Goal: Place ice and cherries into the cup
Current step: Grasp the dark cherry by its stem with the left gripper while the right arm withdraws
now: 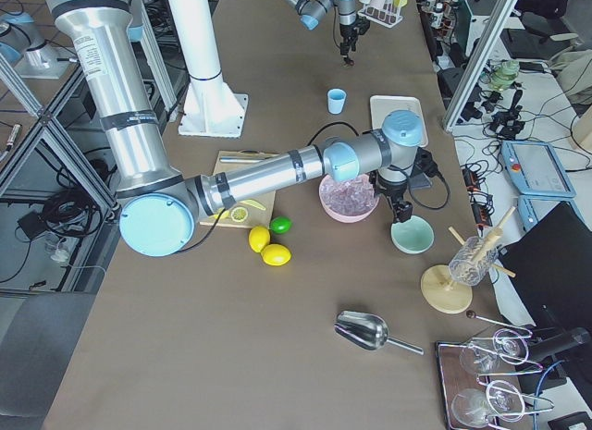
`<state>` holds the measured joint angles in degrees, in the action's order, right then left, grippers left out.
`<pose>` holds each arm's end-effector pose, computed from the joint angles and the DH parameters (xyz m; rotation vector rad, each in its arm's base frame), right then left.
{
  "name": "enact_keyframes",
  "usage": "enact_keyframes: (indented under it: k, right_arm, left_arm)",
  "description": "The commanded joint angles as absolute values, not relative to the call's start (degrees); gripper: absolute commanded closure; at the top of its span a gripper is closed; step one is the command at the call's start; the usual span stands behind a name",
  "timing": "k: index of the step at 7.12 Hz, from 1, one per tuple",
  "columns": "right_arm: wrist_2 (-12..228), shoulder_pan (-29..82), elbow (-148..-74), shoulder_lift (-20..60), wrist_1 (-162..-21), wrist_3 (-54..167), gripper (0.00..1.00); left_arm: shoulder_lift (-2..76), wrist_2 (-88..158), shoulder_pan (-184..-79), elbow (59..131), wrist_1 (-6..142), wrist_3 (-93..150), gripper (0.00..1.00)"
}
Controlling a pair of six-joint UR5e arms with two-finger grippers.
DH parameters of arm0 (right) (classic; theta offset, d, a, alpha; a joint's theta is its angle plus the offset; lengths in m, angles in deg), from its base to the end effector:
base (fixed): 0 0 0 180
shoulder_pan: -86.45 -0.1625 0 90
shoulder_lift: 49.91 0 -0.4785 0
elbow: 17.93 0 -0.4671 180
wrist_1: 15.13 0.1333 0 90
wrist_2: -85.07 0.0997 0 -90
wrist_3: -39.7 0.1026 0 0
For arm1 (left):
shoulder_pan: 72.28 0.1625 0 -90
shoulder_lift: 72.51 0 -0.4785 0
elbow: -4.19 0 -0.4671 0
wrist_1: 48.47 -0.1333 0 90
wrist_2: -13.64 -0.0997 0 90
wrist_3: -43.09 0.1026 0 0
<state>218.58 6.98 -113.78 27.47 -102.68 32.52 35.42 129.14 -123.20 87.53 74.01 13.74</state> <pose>-0.0603 -0.6675 0.5154 0.3277 -0.7663 -0.4297 0.3982 -0.6318 0.5244 0.3842 0.7747 0.3290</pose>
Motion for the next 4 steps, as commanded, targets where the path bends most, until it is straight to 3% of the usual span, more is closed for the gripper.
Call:
enact_keyframes:
  k: [1,4]
  right_arm:
    - [218.93,6.29,-126.58,39.60,-103.11,32.40,0.01]
    - [218.75,6.29,-123.34,46.68,-94.71,29.25,0.01]
  left_arm:
    - [35.51,129.13,-123.08,87.43,73.97,13.38,0.02]
    - [36.56,128.96,-121.34,86.73,73.70,11.98,0.02]
